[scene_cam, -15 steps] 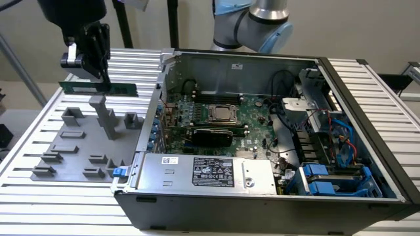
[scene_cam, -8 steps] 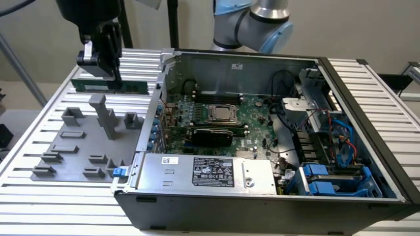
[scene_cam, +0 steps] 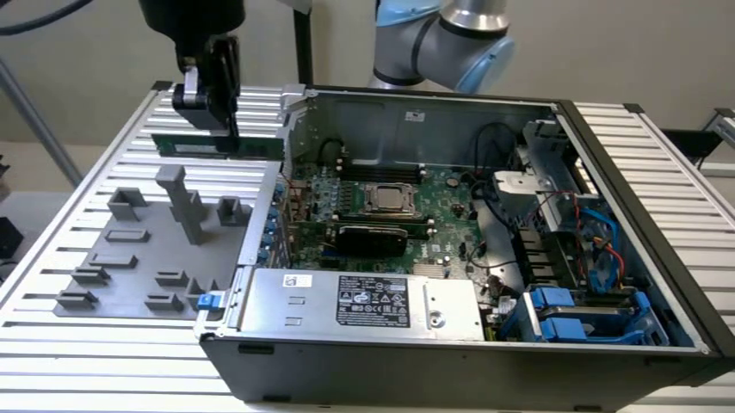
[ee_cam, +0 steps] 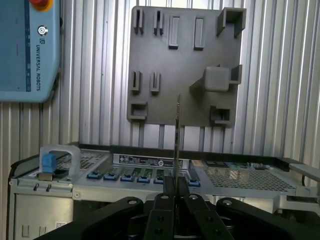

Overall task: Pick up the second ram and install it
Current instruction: 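Pick up the second ram and move it above second insertion slot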

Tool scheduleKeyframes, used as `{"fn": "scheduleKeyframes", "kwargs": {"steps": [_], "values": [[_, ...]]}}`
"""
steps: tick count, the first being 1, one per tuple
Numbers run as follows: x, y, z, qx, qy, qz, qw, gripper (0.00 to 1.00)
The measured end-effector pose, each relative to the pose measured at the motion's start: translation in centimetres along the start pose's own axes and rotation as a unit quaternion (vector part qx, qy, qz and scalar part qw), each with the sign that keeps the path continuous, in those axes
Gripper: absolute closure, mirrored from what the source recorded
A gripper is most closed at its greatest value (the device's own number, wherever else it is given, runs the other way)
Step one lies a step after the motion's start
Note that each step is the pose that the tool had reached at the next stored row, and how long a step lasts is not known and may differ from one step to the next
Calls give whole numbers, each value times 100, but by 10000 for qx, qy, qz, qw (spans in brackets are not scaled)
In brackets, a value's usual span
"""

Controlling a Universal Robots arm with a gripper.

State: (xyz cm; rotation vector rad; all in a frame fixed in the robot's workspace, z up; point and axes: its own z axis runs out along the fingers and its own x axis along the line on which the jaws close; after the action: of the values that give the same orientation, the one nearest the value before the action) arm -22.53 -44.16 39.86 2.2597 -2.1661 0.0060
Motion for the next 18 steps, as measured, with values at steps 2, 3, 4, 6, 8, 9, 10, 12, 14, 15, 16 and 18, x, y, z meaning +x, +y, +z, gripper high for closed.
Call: {"fn": "scheduleKeyframes", "kwargs": {"steps": [2,3,4,6,8,9,10,12,14,15,16,18], "values": [[-15,-67,-3,0,-2,0,10000,86],[-22,-100,-5,0,-3,0,10000,86],[-29,-132,-6,0,-4,1,10000,86],[-42,-198,-8,0,-5,0,10000,86],[-56,-268,-10,0,-8,0,10000,86],[-63,-303,-10,0,-9,0,10000,86],[-69,-339,-11,0,-10,1,10000,86],[-82,-412,-11,0,-13,0,10000,86],[-94,-493,-12,-1,-17,0,10000,86],[-99,-533,-12,-1,-19,0,10000,86],[-105,-573,-12,-1,-22,1,10000,86],[-117,-654,-13,-1,-27,0,10000,86]]}}
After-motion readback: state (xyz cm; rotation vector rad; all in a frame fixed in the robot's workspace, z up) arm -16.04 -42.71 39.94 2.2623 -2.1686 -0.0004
